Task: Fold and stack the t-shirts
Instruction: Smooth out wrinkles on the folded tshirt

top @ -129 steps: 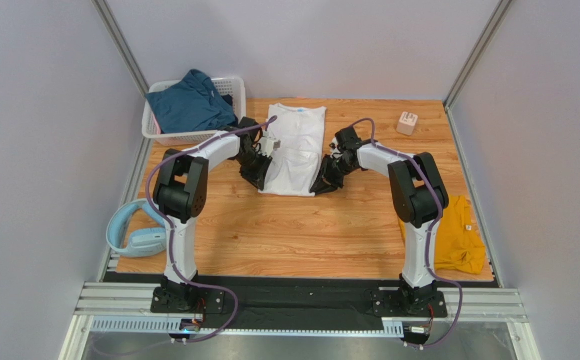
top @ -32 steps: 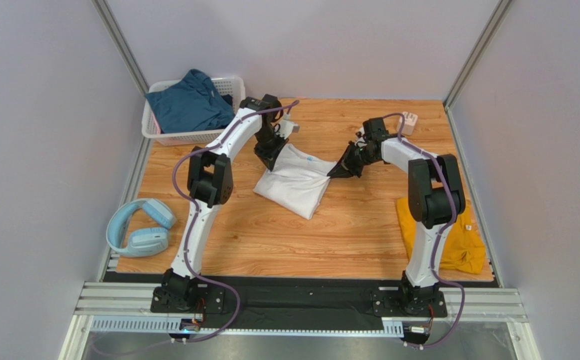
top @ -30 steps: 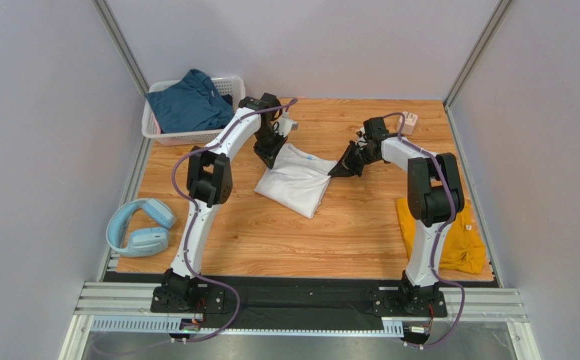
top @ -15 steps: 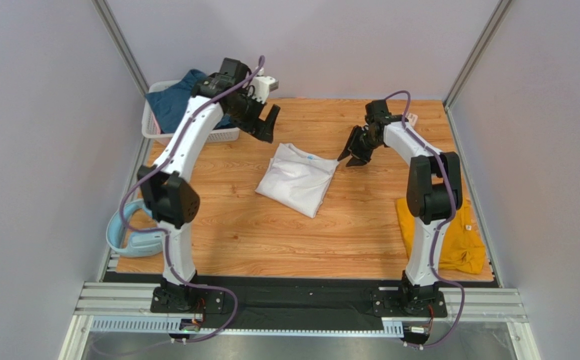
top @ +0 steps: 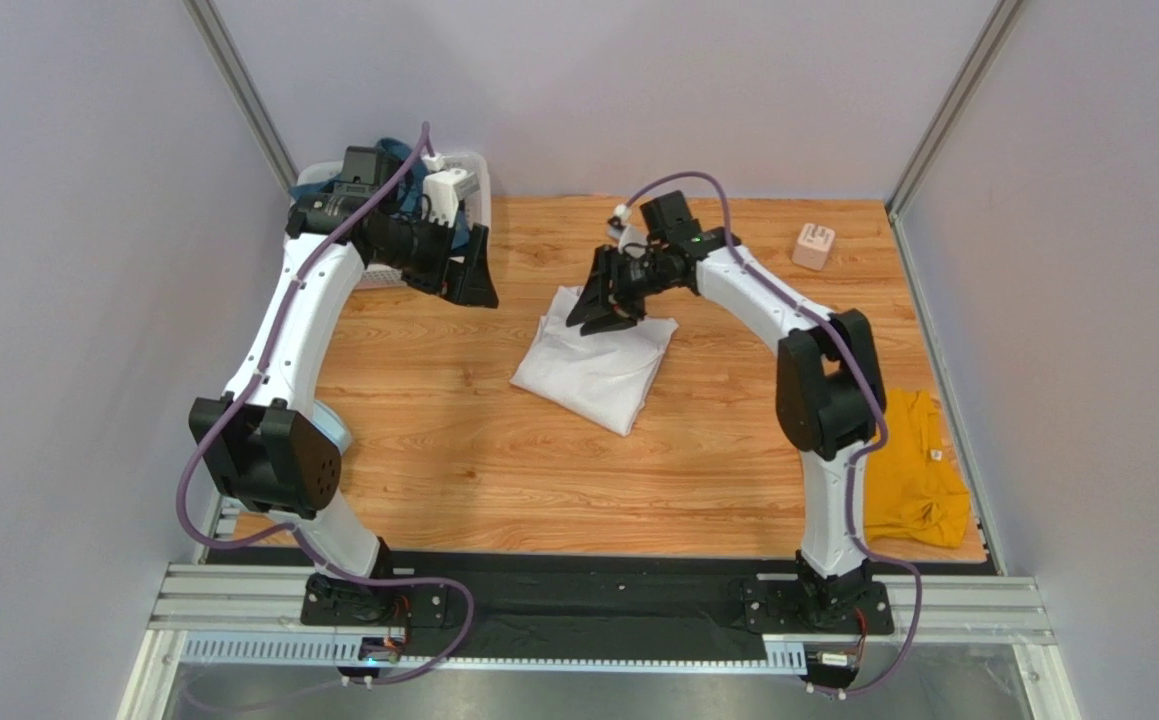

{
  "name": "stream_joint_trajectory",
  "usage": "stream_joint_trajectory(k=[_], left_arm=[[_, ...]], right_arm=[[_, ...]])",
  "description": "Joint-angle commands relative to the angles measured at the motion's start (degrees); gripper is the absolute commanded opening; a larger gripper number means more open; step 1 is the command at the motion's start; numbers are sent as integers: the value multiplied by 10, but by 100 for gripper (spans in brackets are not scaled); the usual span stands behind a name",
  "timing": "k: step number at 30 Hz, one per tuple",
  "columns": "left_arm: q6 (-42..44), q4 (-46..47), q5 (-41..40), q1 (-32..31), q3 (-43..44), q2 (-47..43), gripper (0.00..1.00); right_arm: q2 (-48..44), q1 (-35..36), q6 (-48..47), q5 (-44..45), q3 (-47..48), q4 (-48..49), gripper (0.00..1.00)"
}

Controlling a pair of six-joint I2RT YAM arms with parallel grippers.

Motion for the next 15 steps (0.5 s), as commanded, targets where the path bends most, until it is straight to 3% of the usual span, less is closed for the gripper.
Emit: stream_joint_trajectory(k=[1, 9, 15], left_arm=[[6, 6, 7, 5, -20, -46, 100], [14, -8, 27, 15, -46, -64, 100], [24, -16, 31, 15, -63, -66, 100]], right_arm=[[94, -14, 15, -97, 37, 32, 40], [247, -48, 41, -109, 129, 46, 37], [300, -59, 131, -170, 140, 143, 36]])
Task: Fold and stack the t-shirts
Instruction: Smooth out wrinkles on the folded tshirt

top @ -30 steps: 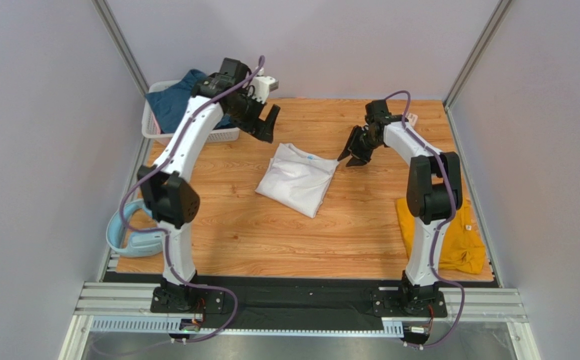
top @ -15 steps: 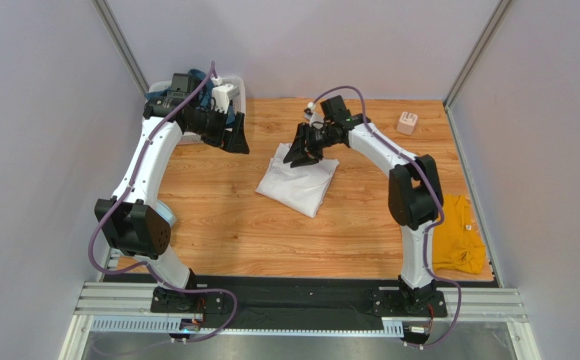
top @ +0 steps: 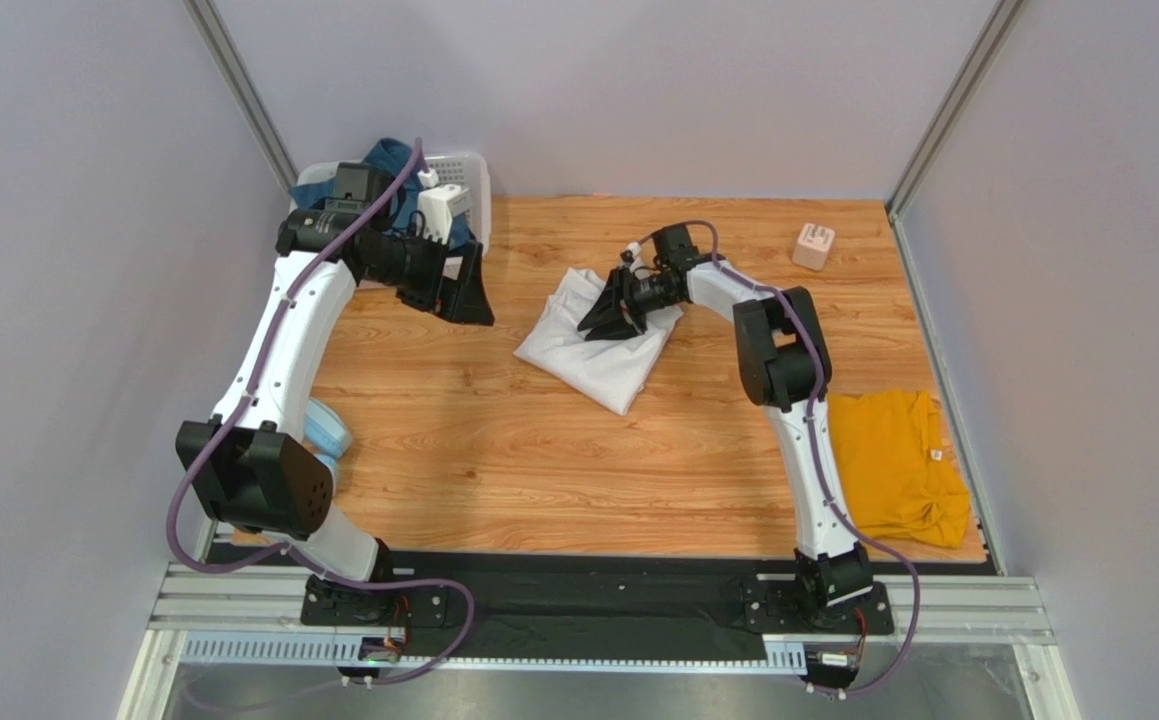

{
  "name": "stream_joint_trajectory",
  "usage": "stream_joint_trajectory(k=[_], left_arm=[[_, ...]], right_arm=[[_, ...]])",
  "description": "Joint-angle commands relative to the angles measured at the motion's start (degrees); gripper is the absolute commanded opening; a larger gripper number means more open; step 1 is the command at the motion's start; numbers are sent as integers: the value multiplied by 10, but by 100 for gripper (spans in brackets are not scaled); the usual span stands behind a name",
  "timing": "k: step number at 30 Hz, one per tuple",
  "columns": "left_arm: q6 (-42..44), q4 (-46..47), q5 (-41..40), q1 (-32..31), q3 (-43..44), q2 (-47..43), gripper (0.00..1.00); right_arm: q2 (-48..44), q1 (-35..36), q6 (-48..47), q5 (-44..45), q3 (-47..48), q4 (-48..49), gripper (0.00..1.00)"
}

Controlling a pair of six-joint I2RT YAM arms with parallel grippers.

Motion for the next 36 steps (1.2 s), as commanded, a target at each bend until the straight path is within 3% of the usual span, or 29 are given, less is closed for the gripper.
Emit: stream_joint_trajectory(k=[1, 6, 9, 17, 26, 31, 34, 36], left_arm=[[18, -8, 17, 3, -14, -17, 100], [22, -7, 20, 3, -26, -28, 100], [23, -10, 23, 3, -28, -31, 100], [32, -26, 20, 3, -21, -36, 100], [46, -44, 5, 3, -13, -49, 100], [45, -44, 9, 3, -24, -54, 100], [45, -41, 9, 3, -37, -60, 100], [46, -40, 9, 3, -44, -65, 100]], right_arm=[[15, -4, 60, -30, 17, 76, 35], [-89, 3, 38, 0, -20, 95, 37], [-113, 11, 38, 5, 5, 97, 37], [3, 29, 40, -7, 130, 63, 36], [107, 11, 79, -10, 199, 72, 35], [117, -4, 93, -13, 224, 84, 35], [81, -11, 81, -13, 194, 89, 36], [30, -22, 60, -7, 164, 90, 41]])
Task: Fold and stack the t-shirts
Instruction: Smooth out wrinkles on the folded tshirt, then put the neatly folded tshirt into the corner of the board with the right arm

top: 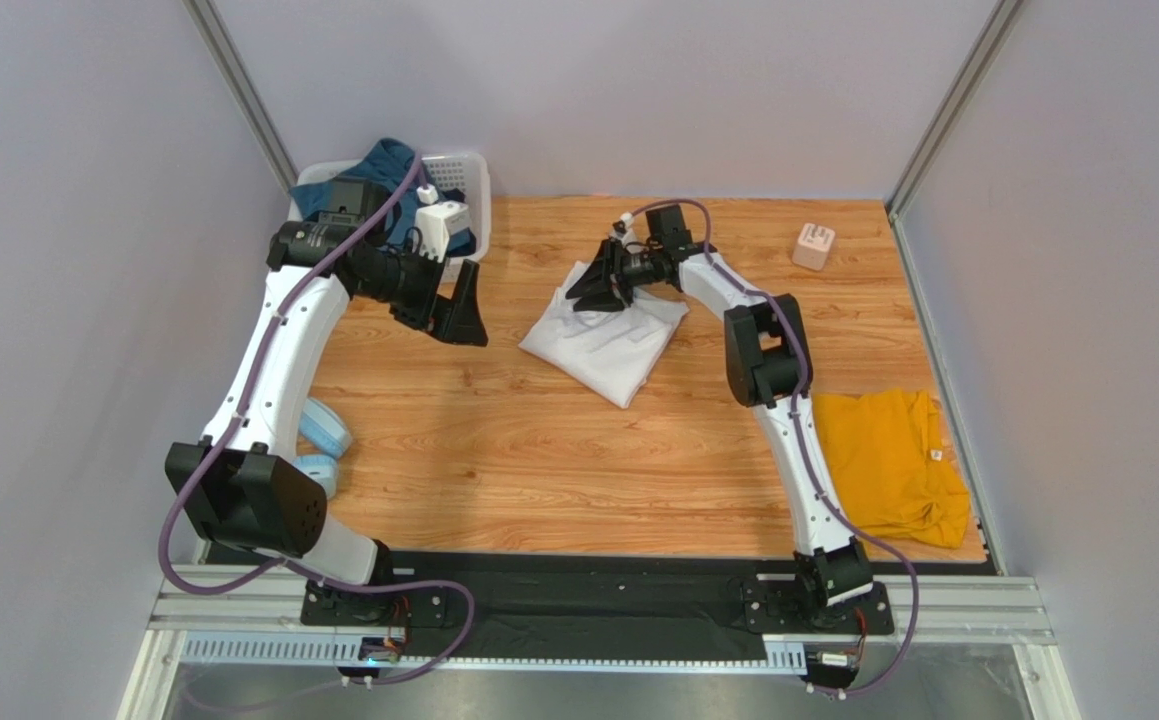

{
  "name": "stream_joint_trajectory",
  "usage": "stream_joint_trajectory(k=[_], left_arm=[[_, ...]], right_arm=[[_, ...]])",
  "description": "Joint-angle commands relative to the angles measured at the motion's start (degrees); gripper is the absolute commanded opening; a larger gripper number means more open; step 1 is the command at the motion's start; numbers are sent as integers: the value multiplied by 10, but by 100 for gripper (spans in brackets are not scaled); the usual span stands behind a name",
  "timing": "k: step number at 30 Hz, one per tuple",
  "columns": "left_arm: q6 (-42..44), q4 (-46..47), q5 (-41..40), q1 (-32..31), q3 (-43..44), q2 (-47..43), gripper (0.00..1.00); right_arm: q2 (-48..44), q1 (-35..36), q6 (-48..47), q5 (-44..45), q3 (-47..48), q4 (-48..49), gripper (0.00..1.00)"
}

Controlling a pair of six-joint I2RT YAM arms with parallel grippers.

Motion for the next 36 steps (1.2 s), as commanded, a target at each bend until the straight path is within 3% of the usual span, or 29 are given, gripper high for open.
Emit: stream_joint_trajectory(k=[1, 2, 8, 15, 20, 23, 27, 36], left_arm=[[16, 1, 11, 3, -14, -30, 100], [16, 0, 13, 3, -14, -32, 100], [17, -9, 22, 3, -9, -44, 100], [23, -17, 18, 3, -8, -46, 100], [16, -24, 29, 3, 10, -38, 100], [13, -27, 35, 3, 16, -37, 100], [12, -24, 35, 3, 18, -31, 100], [11, -24, 35, 3, 31, -22, 100]], right_arm=[[-100, -21, -25, 15, -45, 10, 45], [-117, -27, -32, 20, -70, 8, 55], [-175, -115, -133, 93, -120, -85, 73], [-187, -152, -241, 252, -165, -204, 75], [-174, -160, -263, 303, -157, -252, 75], [-167, -166, -263, 298, -159, -257, 75], [-170, -158, -258, 220, -185, -242, 75], [-223, -105, -238, 151, -325, -178, 74]])
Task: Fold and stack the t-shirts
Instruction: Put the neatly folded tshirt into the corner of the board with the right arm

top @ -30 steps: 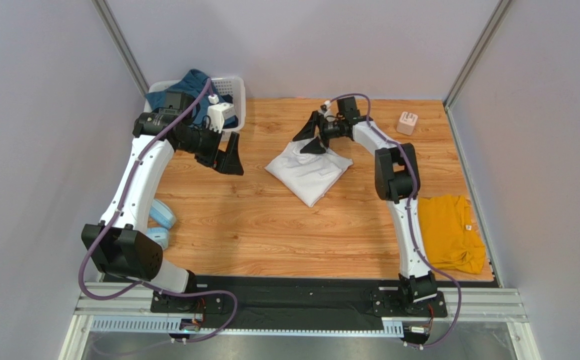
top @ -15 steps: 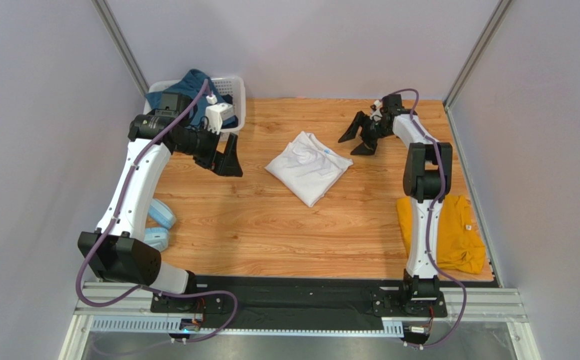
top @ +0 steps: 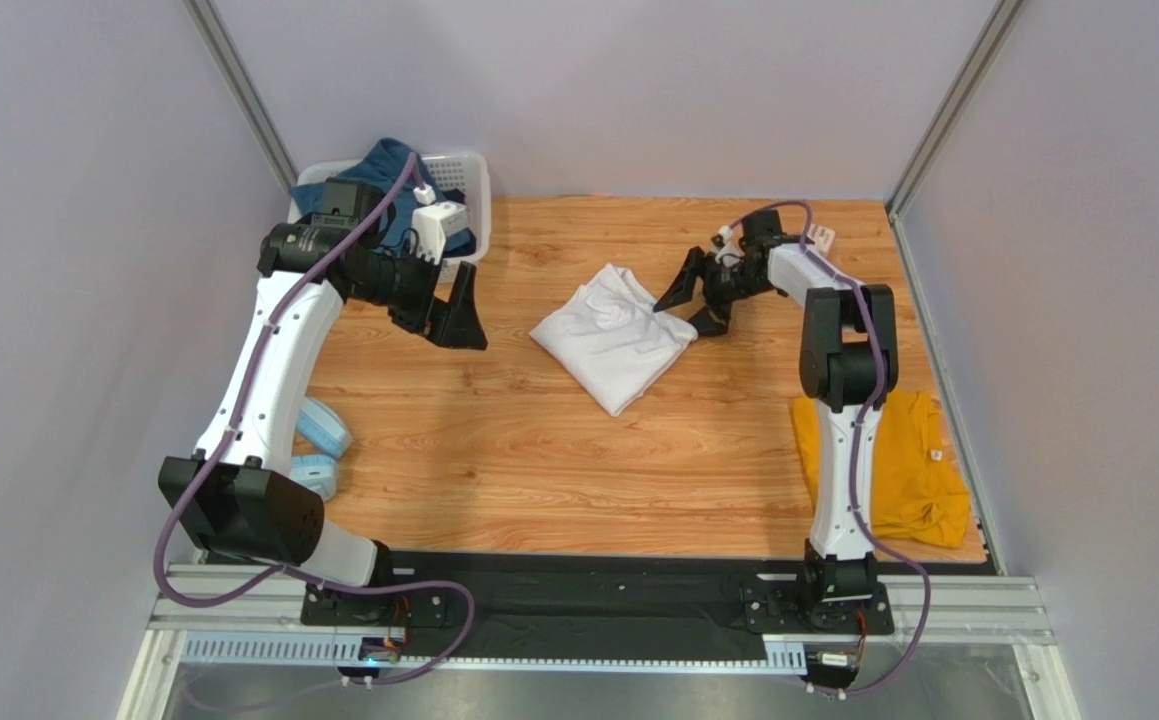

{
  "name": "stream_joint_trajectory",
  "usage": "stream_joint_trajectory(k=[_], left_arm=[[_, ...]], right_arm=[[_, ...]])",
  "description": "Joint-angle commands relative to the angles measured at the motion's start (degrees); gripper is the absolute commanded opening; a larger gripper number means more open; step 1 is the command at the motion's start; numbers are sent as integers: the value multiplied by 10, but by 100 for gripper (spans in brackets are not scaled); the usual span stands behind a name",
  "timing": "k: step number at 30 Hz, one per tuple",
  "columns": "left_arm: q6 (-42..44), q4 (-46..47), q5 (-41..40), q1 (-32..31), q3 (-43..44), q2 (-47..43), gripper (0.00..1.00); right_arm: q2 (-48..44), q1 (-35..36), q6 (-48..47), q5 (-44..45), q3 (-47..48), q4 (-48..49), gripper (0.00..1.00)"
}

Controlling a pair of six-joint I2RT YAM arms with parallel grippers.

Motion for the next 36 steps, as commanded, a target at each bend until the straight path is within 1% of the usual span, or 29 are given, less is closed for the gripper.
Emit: stream_joint_trajectory(k=[1, 3, 5, 8, 9, 10, 13, 15, 16, 18, 19, 21, 24, 27, 30, 31, 32, 33, 35, 36], left_arm=[[6, -3, 14, 3, 29, 0, 100], [7, -3, 12, 3, 29, 0, 100], [10, -3, 10, 3, 31, 0, 100], [10, -4, 8, 3, 32, 0, 100], [11, -4, 8, 3, 32, 0, 100], [11, -3, 7, 3, 31, 0, 100], [14, -4, 2, 3, 33, -1, 100], [16, -5, -2, 3, 34, -2, 100], [17, -6, -4, 3, 34, -3, 100], [20, -7, -6, 3, 31, -5, 100], [21, -8, -8, 3, 30, -5, 100], [25, -9, -11, 3, 27, -6, 100], [25, -11, -11, 3, 25, -5, 100], [26, -10, -13, 3, 25, -6, 100], [30, -10, -15, 3, 21, -7, 100], [30, -10, -16, 3, 20, -8, 100], [32, -10, -19, 3, 19, -8, 100], [34, -10, -20, 3, 17, -10, 100], [36, -10, -21, 3, 13, -11, 100], [38, -10, -22, 3, 13, -12, 100]], right_arm=[[-29, 41, -5, -5, -84, 30, 74], [-40, 57, -5, -4, -116, 38, 74], [-49, 67, -8, -3, -128, 39, 73], [-56, 77, -11, 6, -148, 40, 69], [-54, 79, -11, 10, -150, 39, 66], [-52, 81, -11, 12, -151, 39, 59], [-36, 93, -13, 22, -141, 22, 44], [-24, 100, -18, 43, -135, 9, 41], [-23, 107, -18, 45, -135, 8, 37], [-15, 114, -15, 51, -135, 10, 32], [-12, 118, -14, 52, -137, 11, 27], [-9, 124, -10, 46, -138, 17, 25], [-2, 133, -2, 41, -137, 25, 29], [3, 136, 8, 40, -140, 35, 28], [3, 137, 31, 32, -154, 63, 18], [3, 136, 37, 31, -159, 69, 12], [2, 137, 42, 26, -162, 74, 12], [3, 137, 42, 23, -167, 78, 16], [-2, 137, 38, 18, -175, 78, 30], [-5, 137, 37, 19, -180, 78, 44]])
